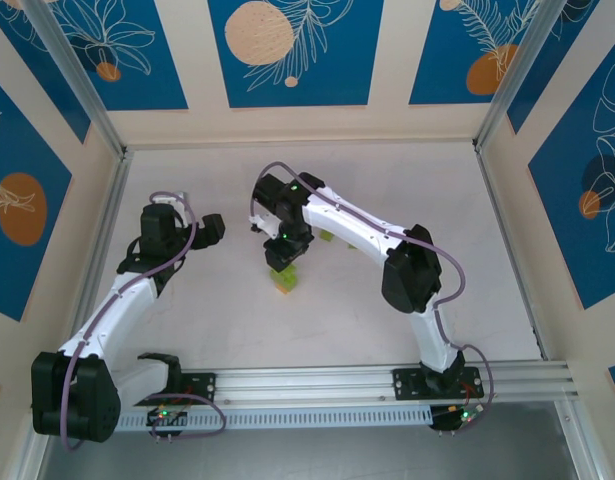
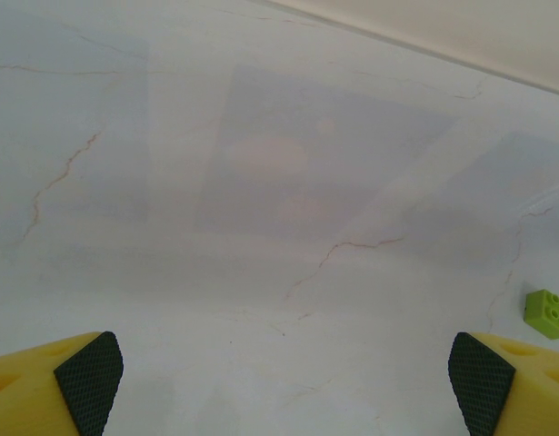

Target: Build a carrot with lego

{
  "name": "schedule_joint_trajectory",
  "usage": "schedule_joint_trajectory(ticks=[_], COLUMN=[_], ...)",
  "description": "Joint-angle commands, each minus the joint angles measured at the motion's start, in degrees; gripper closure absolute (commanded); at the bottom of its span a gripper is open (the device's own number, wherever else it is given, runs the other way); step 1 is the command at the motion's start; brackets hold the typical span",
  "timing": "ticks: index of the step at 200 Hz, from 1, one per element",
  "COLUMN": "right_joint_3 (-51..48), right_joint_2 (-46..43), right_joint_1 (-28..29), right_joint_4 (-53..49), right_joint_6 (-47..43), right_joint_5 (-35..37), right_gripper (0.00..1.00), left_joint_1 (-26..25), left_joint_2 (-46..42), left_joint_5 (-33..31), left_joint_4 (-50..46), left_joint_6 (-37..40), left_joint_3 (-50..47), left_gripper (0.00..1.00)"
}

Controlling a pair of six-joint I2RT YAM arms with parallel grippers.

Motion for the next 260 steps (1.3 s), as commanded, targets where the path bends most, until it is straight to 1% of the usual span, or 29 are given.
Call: schedule_joint_trajectory(ticks=[1, 164, 260], right_joint_3=[0.55, -0.31, 2.64], right_joint_2=[1.49, 2.64, 5.68], right_joint_1=[0.51, 0.91, 2.09], right_joint_4=[-2.25, -3.47, -6.05], right_joint_6=[-1.19, -1.38, -0.58], right_joint_5=[-1.76, -0.71, 0.94], right_gripper=[0.66, 0.66, 0.65], left_joint_1=[-0.52, -0.51, -0.52], left_joint_2=[-0.36, -0.31, -0.21], left_joint_5=[0.65, 0.60, 0.61], left_joint_4=[0.82, 1.06, 1.17], left_joint_6=[0.91, 0.91, 1.00], left_joint_3=[0.70, 0.60, 0.46], left_gripper=[0.05, 0.05, 0.05])
